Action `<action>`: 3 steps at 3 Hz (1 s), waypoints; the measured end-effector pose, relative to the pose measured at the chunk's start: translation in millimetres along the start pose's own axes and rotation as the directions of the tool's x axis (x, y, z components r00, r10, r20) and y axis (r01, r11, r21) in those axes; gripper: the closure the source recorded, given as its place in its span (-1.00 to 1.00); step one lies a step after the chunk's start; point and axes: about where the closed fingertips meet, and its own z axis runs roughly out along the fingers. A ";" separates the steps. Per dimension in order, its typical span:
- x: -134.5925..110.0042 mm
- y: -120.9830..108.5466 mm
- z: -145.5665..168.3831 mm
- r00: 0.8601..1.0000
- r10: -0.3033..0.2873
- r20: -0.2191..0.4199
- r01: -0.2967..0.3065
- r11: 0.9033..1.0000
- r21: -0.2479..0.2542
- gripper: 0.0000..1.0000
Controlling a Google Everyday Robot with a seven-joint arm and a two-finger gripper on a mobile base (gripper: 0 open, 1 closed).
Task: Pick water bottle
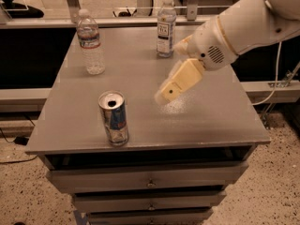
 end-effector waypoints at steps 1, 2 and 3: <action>-24.8 -25.8 22.9 0.996 -0.028 0.082 0.027 1.000 0.015 -1.00; -62.7 -60.7 50.7 0.982 -0.068 0.177 0.063 0.998 0.031 -1.00; -96.7 -83.8 82.1 0.960 -0.096 0.263 0.090 0.995 0.036 -1.00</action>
Offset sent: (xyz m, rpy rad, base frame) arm 0.1387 0.0965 0.0216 0.2553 -0.1881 0.0407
